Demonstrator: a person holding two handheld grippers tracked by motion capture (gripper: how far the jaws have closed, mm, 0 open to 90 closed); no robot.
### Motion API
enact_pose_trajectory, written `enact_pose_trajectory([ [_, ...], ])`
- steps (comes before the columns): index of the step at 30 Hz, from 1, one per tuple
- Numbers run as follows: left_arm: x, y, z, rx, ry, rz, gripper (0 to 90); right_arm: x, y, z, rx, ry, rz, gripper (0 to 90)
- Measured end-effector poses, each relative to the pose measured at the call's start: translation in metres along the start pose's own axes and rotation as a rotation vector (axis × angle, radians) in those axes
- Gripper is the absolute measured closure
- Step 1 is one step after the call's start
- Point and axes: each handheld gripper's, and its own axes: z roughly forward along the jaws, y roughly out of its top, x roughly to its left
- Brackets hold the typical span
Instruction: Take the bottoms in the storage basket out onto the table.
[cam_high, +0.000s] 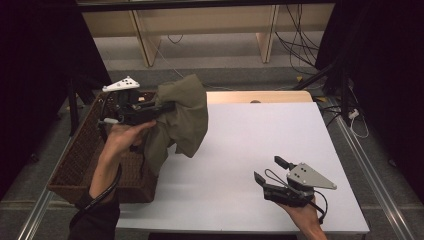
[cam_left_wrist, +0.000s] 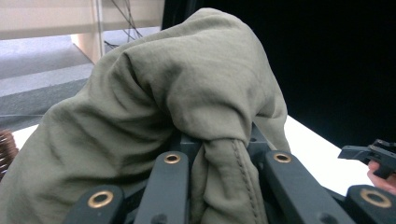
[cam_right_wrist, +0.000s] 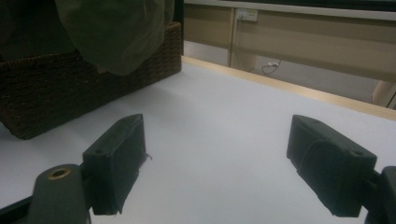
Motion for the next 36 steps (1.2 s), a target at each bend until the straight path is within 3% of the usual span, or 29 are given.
enact_pose_trajectory([
  [19, -0.039, 0.000, 0.040, 0.053, -0.118, 0.067, 77.2, -0.001, 0.001, -0.002, -0.005, -0.006, 0.006, 20.7],
  [29, -0.052, -0.001, 0.055, 0.067, -0.155, 0.085, 77.3, -0.004, 0.001, -0.003, -0.011, -0.020, 0.013, 20.7],
  [36, -0.057, -0.003, 0.065, 0.083, -0.159, 0.092, 77.3, -0.006, 0.002, -0.004, -0.019, -0.027, 0.019, 20.7],
])
